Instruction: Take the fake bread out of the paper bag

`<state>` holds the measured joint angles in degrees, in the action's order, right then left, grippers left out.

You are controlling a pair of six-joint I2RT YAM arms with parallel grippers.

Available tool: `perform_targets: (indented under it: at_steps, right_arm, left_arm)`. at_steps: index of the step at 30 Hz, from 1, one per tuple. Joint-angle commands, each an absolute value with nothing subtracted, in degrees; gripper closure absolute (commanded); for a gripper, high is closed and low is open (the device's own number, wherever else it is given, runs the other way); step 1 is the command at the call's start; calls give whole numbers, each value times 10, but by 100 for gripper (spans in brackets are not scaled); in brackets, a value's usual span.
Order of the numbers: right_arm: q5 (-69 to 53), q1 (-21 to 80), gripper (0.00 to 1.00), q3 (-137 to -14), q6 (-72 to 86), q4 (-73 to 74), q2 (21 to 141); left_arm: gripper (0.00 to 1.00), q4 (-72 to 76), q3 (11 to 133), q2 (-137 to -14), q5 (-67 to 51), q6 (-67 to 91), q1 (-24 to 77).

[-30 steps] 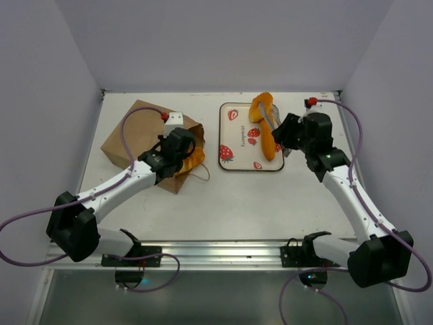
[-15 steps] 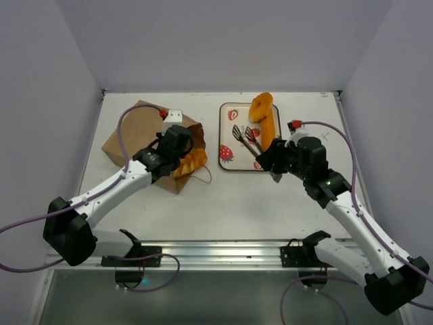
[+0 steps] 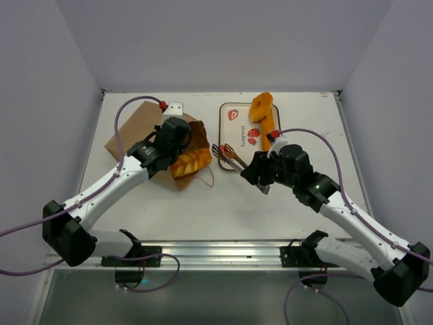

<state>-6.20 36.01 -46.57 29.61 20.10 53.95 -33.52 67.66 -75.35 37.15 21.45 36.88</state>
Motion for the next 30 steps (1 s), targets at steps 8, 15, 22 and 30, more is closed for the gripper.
perform_targets:
  at_steps: [8, 15, 22, 30]
  right_arm:
    - [-63, 378, 48, -426, 320, 149, 557]
    - [-70, 380, 48, -415, 329, 118, 585]
    - [-90, 388, 48, -425, 348, 70, 635]
    - [-90, 396, 48, -439, 369, 33, 683]
  left_arm:
    - [100, -269, 619, -741, 349, 178, 369]
    - [100, -245, 581, -740, 327, 153, 369]
    - [100, -241, 565, -713, 349, 166, 369]
    - [100, -233, 555, -692, 326, 156, 369]
